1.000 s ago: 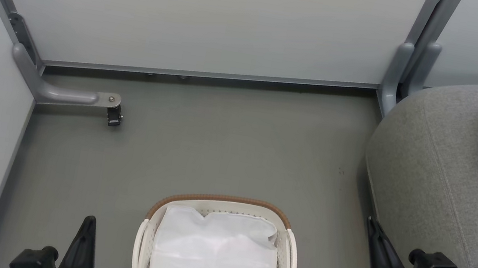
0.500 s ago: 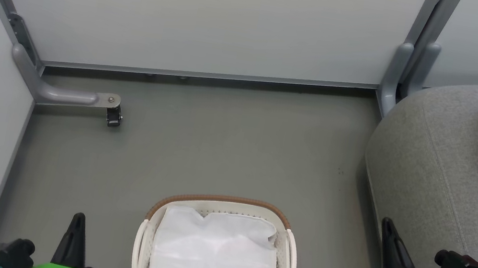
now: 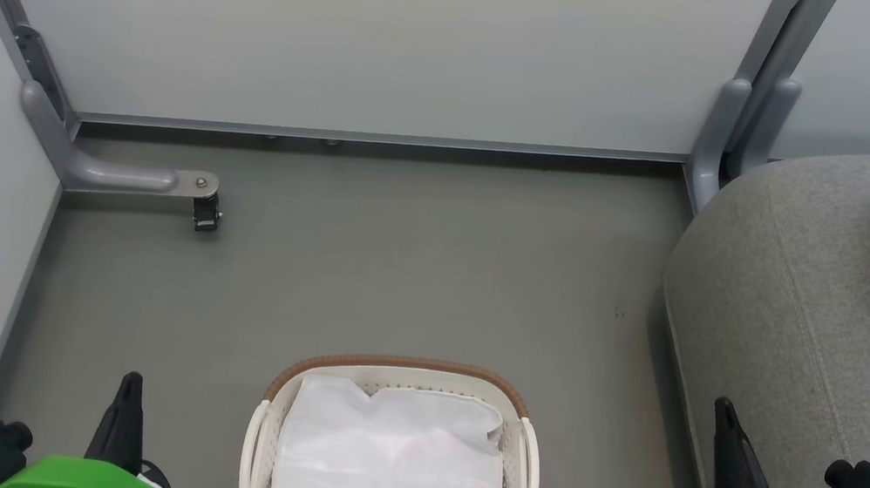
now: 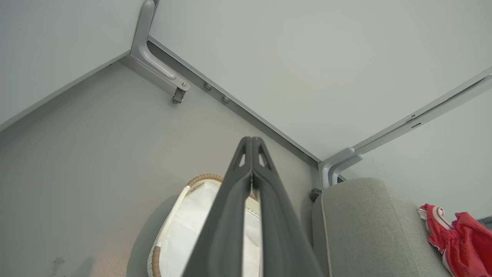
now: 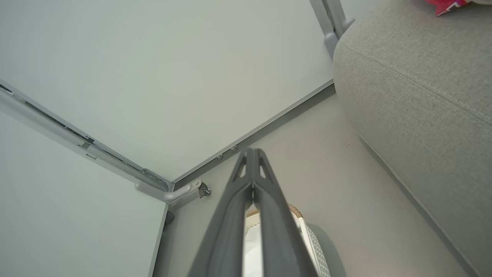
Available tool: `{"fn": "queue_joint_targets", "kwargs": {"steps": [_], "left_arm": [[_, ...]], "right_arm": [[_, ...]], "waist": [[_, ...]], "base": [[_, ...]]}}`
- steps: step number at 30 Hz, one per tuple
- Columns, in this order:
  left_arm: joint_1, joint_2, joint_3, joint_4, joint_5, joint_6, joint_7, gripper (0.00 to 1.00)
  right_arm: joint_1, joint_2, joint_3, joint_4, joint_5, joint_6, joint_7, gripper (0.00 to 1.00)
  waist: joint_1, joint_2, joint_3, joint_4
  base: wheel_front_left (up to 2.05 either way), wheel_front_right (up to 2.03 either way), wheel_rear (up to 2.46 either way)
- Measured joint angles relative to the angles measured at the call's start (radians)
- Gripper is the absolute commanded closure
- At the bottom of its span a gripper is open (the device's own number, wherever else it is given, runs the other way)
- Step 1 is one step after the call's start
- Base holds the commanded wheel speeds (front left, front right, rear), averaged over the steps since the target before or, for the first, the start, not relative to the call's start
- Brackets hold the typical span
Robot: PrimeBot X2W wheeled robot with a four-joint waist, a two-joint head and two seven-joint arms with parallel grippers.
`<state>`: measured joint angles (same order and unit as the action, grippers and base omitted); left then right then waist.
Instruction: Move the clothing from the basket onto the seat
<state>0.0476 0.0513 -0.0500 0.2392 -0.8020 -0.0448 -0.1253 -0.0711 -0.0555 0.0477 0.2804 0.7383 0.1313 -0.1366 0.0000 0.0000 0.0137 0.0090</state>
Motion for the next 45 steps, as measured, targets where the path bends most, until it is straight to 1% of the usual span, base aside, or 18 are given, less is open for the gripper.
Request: {"fn": "queue_joint_targets", "kwargs": {"steps": [10, 24, 45], "left_arm": [[-0.02, 0.001, 0.022, 0.001, -0.127, -0.011, 0.034, 1.0], [-0.049, 0.002, 0.05, 0.002, -0.277, -0.028, 0.077, 1.0], [-0.082, 0.003, 0.086, 0.003, -0.471, -0.049, 0.133, 1.0]], "right_arm": [[-0.002, -0.003, -0.017, -0.006, 0.139, 0.0, 0.032, 1.0], [-0.007, -0.006, -0.042, -0.012, 0.307, 0.0, 0.076, 1.0], [-0.019, -0.008, -0.076, -0.021, 0.516, 0.0, 0.13, 1.0]], "waist": [[0.0, 0.0, -0.001, -0.001], [0.0, 0.0, -0.003, -0.002], [0.0, 0.0, -0.005, -0.004]], "base": [[0.0, 0.0, 0.0], [0.0, 0.0, 0.0], [0.0, 0.0, 0.0]]}}
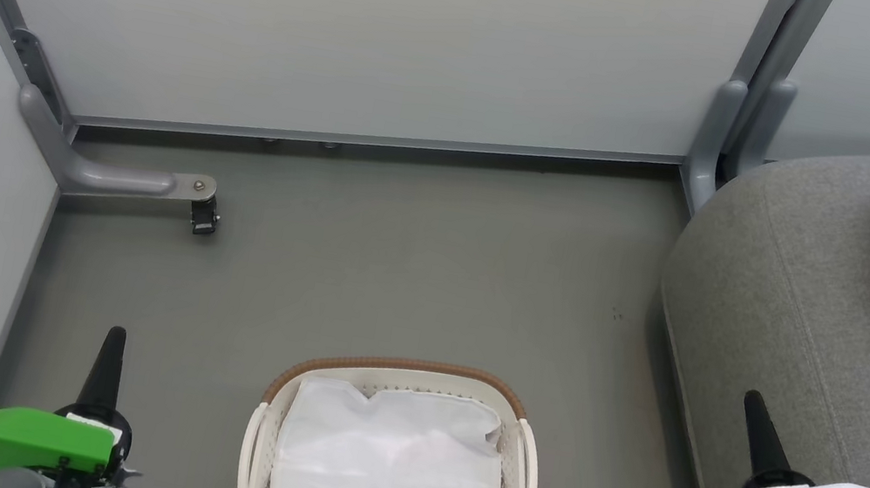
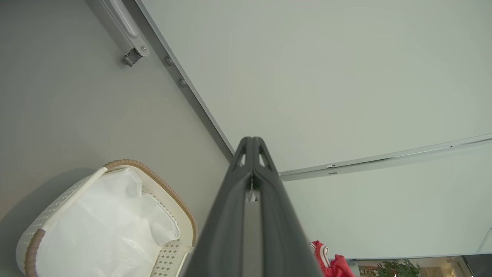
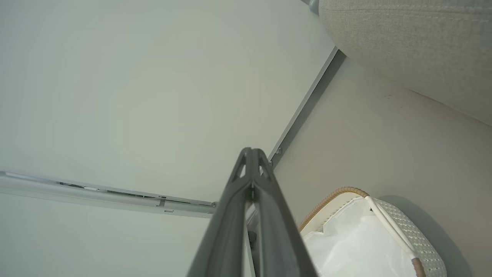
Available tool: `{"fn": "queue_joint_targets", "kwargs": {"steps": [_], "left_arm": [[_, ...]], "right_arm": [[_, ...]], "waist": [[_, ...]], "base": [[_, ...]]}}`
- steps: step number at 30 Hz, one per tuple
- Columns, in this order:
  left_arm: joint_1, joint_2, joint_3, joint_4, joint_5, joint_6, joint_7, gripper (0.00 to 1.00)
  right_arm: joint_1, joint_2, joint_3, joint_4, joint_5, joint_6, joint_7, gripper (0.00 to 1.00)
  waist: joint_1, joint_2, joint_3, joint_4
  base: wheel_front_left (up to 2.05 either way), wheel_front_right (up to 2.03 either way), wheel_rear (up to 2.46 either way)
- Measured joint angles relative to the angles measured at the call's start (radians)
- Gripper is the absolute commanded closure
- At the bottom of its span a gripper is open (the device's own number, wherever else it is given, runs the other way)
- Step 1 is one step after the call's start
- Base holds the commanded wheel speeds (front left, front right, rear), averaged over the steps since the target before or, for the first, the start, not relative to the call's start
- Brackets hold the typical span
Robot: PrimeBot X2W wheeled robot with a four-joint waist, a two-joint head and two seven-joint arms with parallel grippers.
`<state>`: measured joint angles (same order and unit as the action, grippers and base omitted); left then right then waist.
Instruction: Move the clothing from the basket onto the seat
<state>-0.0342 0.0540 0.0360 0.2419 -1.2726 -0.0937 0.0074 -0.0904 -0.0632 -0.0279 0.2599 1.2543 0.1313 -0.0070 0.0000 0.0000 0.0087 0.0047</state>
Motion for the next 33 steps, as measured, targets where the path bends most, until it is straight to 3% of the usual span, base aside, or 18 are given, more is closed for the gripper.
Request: {"fn": "queue_joint_targets", "kwargs": {"steps": [33], "left_arm": [[-0.047, 0.0, 0.05, 0.002, -0.244, -0.025, 0.071, 1.0]], "right_arm": [[-0.005, 0.0, -0.047, -0.011, 0.264, 0.0, 0.075, 1.0]], "waist": [[0.0, 0.0, -0.004, -0.003]], "base": [[0.0, 0.0, 0.0]]}}
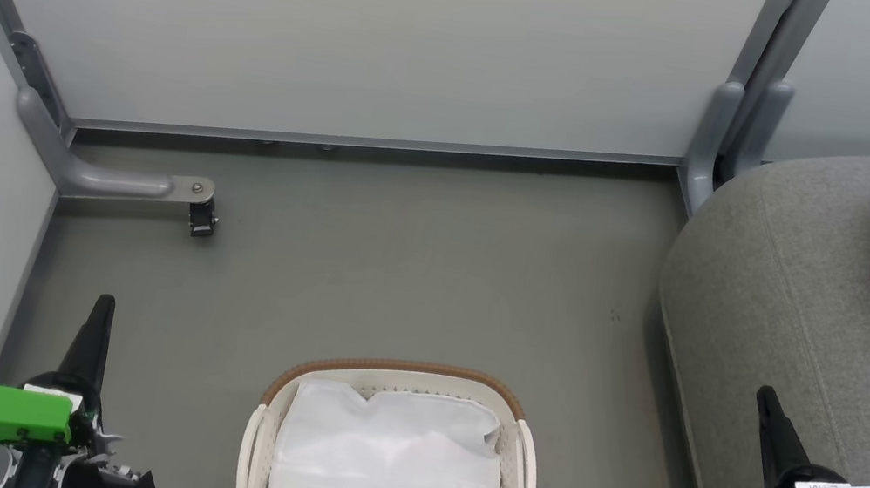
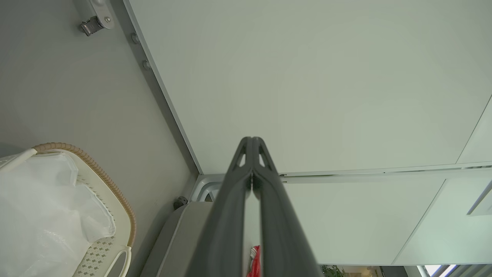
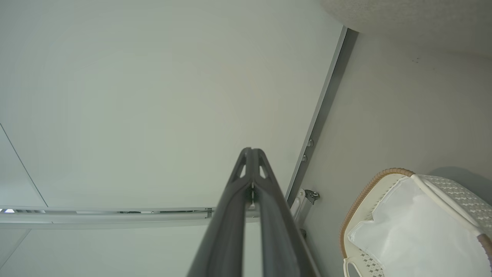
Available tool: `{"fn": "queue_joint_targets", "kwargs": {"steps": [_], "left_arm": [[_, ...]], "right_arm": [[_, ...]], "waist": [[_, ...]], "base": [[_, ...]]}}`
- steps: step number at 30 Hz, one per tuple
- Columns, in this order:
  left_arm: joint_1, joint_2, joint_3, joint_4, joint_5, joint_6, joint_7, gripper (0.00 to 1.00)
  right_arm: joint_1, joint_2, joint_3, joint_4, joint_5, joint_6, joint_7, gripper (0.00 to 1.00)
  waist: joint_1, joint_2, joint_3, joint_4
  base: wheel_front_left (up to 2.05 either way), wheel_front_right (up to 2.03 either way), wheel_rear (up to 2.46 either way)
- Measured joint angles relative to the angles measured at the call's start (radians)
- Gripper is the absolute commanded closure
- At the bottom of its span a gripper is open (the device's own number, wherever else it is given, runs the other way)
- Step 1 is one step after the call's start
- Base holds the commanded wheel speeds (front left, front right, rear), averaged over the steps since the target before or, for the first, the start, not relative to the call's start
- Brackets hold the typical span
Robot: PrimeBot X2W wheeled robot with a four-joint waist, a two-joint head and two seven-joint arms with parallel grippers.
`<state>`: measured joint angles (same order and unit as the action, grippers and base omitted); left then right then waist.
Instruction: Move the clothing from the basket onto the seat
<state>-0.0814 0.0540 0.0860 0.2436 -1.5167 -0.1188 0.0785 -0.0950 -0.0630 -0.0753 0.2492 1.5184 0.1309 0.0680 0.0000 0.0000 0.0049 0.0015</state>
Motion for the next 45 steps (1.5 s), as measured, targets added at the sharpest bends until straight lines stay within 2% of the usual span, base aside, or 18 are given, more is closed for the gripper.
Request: {"fn": "queue_joint_targets", "kwargs": {"steps": [17, 45], "left_arm": [[-0.02, 0.0, 0.018, 0.001, -0.101, -0.01, 0.027, 1.0], [-0.023, -0.001, 0.022, 0.001, -0.101, -0.01, 0.033, 1.0]], "right_arm": [[-0.007, 0.001, -0.019, -0.004, 0.107, 0.0, 0.03, 1.0], [-0.008, 0.005, -0.026, -0.004, 0.106, 0.0, 0.037, 1.0]], "waist": [[0.0, 0.0, -0.002, -0.002], [0.0, 0.0, -0.002, -0.002]], "base": [[0.0, 0.0, 0.0], [0.0, 0.0, 0.0]]}}
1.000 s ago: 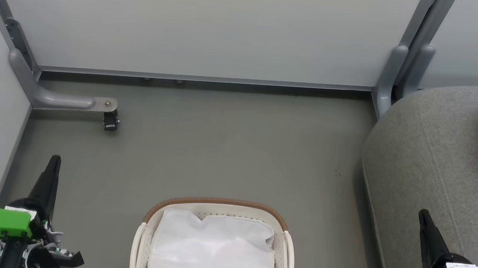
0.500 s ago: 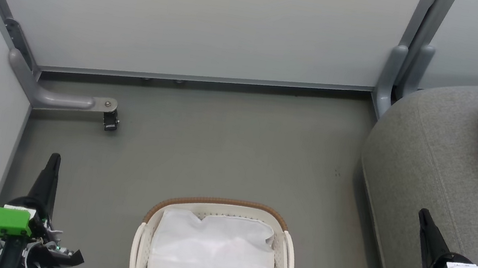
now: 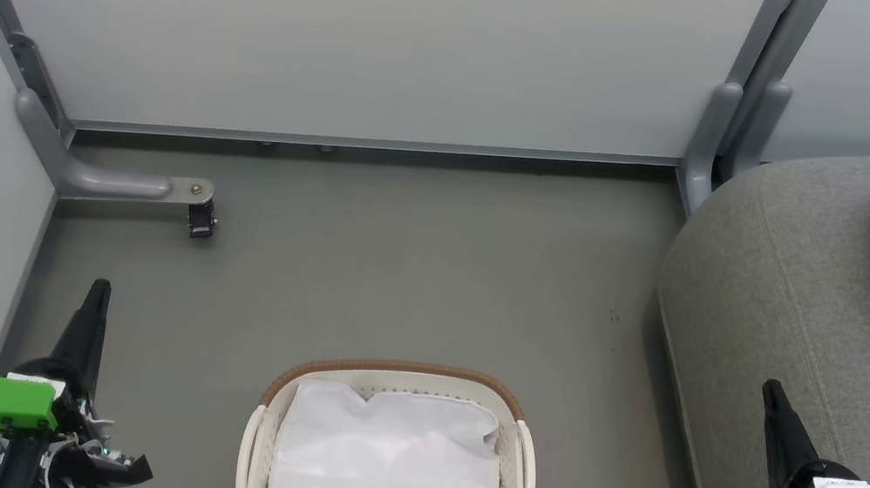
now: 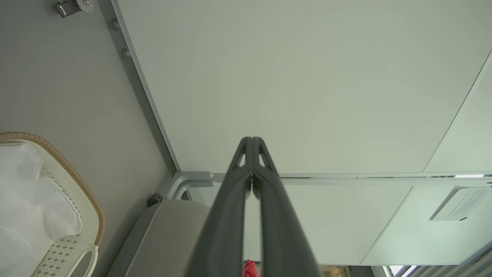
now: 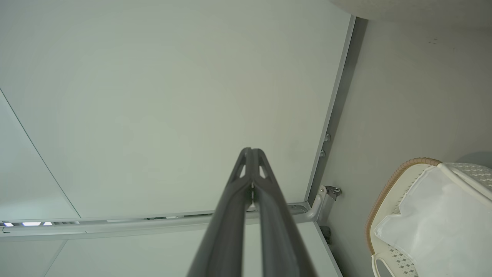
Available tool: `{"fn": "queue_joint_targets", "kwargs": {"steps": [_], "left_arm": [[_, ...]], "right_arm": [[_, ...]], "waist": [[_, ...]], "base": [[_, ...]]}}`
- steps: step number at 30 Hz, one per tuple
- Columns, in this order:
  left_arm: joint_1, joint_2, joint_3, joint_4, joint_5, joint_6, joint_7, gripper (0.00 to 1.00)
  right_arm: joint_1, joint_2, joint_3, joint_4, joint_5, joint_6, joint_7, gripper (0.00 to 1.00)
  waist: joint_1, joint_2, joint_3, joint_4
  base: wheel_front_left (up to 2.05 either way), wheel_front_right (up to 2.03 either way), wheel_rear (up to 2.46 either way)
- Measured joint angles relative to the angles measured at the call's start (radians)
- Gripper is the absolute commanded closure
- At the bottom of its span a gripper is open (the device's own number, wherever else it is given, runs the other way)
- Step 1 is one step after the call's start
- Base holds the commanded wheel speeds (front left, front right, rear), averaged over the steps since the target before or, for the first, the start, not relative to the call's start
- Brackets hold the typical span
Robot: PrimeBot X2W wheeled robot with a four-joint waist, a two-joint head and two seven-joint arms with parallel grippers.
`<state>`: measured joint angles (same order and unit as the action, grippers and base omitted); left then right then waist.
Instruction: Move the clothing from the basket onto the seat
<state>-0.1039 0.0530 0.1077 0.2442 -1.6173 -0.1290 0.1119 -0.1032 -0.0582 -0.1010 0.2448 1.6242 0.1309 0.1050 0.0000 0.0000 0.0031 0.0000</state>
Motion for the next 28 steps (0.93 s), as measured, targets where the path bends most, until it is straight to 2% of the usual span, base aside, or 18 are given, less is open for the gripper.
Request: {"fn": "queue_joint_targets", "kwargs": {"steps": [28], "left_arm": [[0.0, -0.001, 0.003, 0.0, 0.0, 0.0, 0.001, 1.0]], "right_arm": [[0.0, 0.003, -0.005, 0.0, -0.005, 0.0, 0.002, 1.0]], "waist": [[0.0, 0.0, 0.0, 0.0]], "base": [[0.0, 0.0, 0.0]]}}
